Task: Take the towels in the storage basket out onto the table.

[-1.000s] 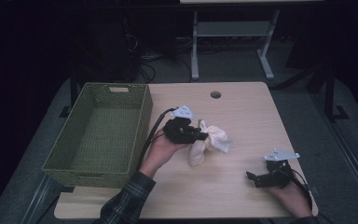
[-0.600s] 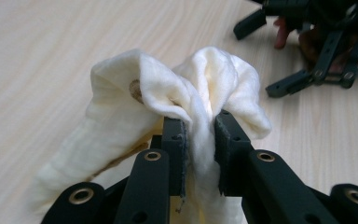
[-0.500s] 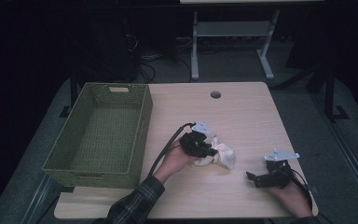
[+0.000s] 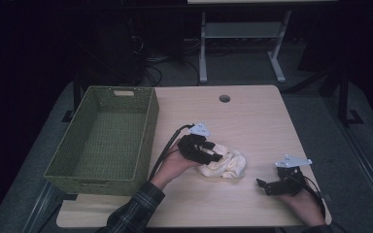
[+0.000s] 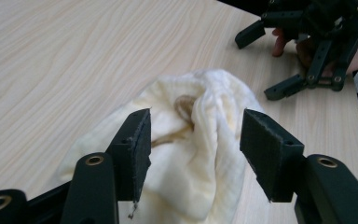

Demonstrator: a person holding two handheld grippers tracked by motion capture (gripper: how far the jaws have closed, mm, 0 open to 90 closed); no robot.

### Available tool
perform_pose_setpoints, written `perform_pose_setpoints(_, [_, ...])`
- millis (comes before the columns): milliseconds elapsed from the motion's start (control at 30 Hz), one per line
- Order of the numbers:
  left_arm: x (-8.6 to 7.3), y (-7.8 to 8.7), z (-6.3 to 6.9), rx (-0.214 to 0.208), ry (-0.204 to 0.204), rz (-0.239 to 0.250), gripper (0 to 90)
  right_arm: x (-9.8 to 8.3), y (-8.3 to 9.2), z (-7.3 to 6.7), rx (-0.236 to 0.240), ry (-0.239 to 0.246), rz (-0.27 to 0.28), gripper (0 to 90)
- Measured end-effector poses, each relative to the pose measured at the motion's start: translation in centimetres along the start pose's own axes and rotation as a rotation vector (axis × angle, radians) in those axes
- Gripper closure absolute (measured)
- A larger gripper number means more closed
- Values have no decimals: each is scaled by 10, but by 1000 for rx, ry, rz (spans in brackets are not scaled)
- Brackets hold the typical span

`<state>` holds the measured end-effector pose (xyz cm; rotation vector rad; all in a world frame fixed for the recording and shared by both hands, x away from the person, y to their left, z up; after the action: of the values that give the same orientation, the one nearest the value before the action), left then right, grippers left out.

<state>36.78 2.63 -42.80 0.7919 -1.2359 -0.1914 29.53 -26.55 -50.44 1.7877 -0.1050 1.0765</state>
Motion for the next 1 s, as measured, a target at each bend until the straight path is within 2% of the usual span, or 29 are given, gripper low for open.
perform_pose_setpoints(167, [-9, 1, -1, -1, -12, -22, 471, 0, 0, 0, 0, 1, 0, 18])
perform_pose_setpoints(233, [-16, 2, -1, 17, -35, -27, 490, 0, 0, 0, 0, 0, 0, 18])
perform_pose_setpoints(367, [-23, 0, 1, 9, -37, -30, 529, 0, 0, 0, 0, 0, 0, 18])
perform_pose_setpoints(467, [-28, -4, 3, 25, -40, -67, 535, 0, 0, 0, 2, 0, -1, 18])
perform_pose_setpoints(567, [-30, -6, 5, 15, -35, -73, 519, 0, 0, 0, 1, -1, -1, 18])
perform_pose_setpoints(600, [-34, -9, 4, 35, -57, -99, 517, 0, 0, 0, 1, -1, -1, 18])
perform_pose_setpoints(667, [-35, -12, 5, 40, -54, -104, 518, 0, 0, 0, 0, 2, -1, 18])
perform_pose_setpoints(733, [-38, -15, 3, 64, -70, -123, 557, 0, 0, 0, 1, 1, 0, 18])
perform_pose_setpoints(767, [-38, -15, 3, 64, -70, -123, 596, 0, 0, 0, 1, 1, 0, 18])
perform_pose_setpoints(800, [-39, -15, 2, 83, -87, -128, 636, 0, 0, 0, 1, 2, -1, 18])
perform_pose_setpoints(867, [-37, -13, 2, 76, -74, -112, 748, 0, 0, 0, 1, 3, 0, 18])
perform_pose_setpoints(1000, [-34, -7, 0, 71, -45, -96, 814, 0, 0, 0, 1, 3, 0, 18])
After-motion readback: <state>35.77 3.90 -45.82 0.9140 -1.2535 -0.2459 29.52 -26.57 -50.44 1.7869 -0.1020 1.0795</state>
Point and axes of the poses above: each handheld gripper's, and its own axes: y roughly backward along the jaws, x roughly out of its top, z roughly to its right, the point moved 3 cm from there along -y, roughly forward along the jaws, and after that the axes turned 6 degrees about x, right-handed, at the moved point
